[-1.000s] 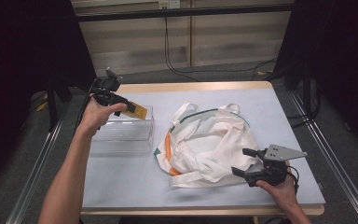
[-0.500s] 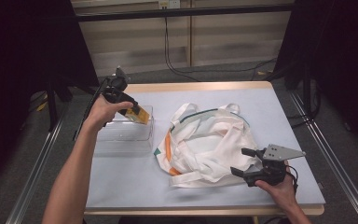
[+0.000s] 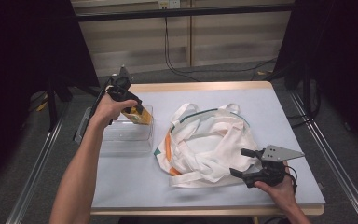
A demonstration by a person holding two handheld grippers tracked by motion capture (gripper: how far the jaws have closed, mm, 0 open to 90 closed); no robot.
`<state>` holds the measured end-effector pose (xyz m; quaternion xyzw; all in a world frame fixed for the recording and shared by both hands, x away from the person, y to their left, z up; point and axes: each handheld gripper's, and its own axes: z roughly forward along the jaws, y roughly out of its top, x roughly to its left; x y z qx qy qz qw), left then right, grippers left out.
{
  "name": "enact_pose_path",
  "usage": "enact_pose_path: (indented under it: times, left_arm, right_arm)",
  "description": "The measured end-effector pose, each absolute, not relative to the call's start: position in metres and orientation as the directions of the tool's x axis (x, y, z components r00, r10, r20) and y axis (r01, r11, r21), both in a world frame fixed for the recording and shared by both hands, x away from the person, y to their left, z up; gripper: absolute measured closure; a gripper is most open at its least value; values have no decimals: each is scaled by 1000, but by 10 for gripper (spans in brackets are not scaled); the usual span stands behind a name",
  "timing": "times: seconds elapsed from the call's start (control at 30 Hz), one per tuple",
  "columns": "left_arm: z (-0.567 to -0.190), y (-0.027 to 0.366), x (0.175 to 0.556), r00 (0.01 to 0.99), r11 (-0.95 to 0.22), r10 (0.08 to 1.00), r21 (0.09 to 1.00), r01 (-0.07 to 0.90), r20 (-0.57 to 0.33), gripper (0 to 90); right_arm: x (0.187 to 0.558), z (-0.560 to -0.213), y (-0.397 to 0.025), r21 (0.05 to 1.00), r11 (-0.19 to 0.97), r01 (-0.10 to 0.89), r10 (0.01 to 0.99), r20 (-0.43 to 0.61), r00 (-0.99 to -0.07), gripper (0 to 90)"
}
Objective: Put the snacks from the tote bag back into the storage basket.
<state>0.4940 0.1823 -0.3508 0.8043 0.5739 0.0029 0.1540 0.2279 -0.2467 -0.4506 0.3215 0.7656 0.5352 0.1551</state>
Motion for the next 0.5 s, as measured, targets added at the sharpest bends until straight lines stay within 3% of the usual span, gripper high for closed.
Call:
enact_pose_path:
  times: [0.5]
  left_arm:
    - [-355,169,504,277,-236,948,241,941,-155,273]
  right_arm:
    - [225,-448,-242,919,234,318,652,94,-753,169]
